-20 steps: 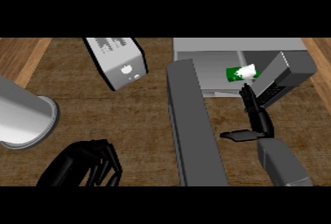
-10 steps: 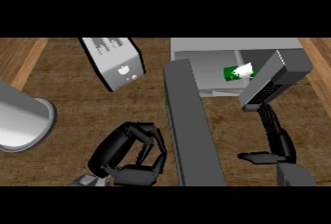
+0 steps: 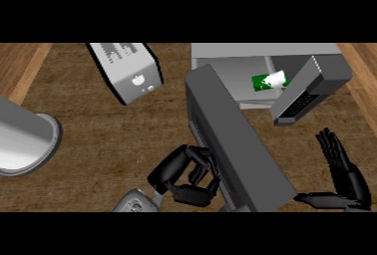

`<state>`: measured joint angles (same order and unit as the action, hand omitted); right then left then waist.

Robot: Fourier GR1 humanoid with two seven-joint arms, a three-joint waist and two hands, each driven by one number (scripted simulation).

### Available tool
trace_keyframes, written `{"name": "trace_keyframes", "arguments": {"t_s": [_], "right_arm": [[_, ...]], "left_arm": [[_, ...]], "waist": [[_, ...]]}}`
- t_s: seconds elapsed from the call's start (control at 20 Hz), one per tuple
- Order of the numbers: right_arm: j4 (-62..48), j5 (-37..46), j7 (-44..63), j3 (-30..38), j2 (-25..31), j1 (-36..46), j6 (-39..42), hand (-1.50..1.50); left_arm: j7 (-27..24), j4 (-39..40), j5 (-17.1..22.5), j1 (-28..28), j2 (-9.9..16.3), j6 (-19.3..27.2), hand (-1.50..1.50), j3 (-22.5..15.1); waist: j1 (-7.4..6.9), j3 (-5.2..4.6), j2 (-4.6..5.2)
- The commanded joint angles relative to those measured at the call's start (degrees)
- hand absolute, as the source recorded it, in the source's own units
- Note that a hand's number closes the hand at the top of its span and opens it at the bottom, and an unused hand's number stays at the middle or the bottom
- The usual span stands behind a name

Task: Pick up the milk, place it into the microwave and close the microwave

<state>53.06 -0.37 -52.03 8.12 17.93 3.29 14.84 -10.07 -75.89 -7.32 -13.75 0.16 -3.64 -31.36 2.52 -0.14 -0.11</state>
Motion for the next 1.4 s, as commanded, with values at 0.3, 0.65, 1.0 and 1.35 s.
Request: {"name": "trace_keyframes", "arguments": {"t_s": [0.3, 0.65, 1.0, 1.35], "right_arm": [[16.3, -7.8, 3.7, -2.0, 3.5, -6.1, 10.6, -1.5], [25.8, -12.0, 8.7, -4.0, 6.0, -7.5, 13.1, -1.5], [33.4, -16.5, 14.6, -5.7, 6.6, -7.8, 13.7, -1.5], [36.8, -18.7, 18.0, -4.9, 10.8, -5.5, 15.3, -1.5]], "left_arm": [[-14.8, 21.4, 10.6, -10.8, -0.2, 19.7, 1.5, -11.4], [-15.0, 26.3, 21.8, -17.3, -0.1, 23.7, 1.5, -16.7], [-18.5, 24.4, 30.0, -19.6, -0.1, 28.0, 1.5, -20.8], [-18.7, 23.6, 37.3, -24.7, -0.1, 35.6, 1.5, -19.3]], "waist": [[2.55, -0.14, 0.66], [5.13, -0.22, 1.11], [7.4, -0.34, 1.43], [9.86, -0.33, 1.99]]}}
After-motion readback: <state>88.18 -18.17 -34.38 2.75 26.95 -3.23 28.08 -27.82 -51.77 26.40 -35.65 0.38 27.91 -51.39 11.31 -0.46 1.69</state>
